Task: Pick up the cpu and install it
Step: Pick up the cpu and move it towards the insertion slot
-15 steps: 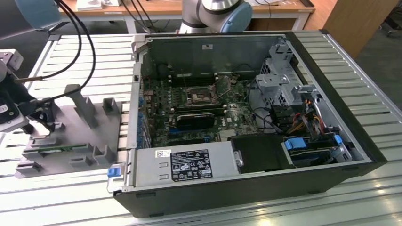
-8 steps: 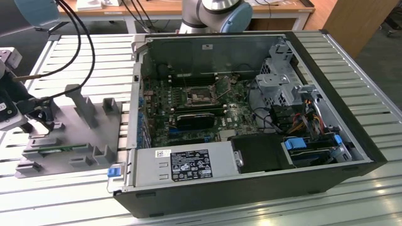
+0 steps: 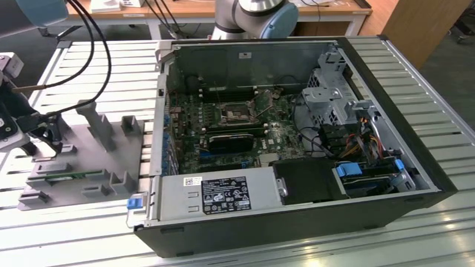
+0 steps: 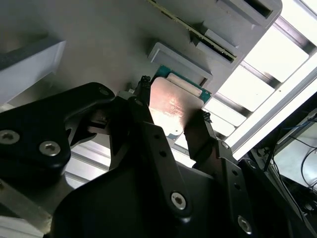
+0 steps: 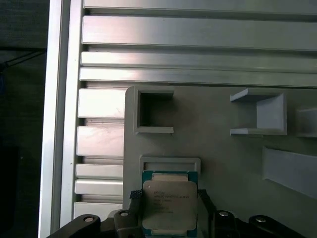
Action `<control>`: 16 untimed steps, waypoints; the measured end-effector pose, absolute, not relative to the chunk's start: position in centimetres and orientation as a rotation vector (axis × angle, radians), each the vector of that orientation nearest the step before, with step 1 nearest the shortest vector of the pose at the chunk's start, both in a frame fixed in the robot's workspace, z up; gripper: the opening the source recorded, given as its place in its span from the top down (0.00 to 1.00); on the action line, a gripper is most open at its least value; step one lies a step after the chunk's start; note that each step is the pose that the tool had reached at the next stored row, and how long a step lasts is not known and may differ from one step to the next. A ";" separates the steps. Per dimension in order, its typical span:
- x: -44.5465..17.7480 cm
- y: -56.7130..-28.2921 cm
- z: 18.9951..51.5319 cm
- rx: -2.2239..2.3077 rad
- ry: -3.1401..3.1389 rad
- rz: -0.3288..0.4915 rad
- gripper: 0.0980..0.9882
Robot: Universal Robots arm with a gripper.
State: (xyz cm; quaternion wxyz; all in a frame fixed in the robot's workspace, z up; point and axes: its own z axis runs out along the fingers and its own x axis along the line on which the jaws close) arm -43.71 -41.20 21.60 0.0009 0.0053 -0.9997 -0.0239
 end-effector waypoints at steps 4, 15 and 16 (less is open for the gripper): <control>-43.7 -41.2 21.7 0.017 -3.139 -0.075 0.52; -43.7 -41.2 22.0 0.017 -3.139 -0.075 0.52; -43.7 -41.2 22.1 0.017 -3.139 -0.075 0.52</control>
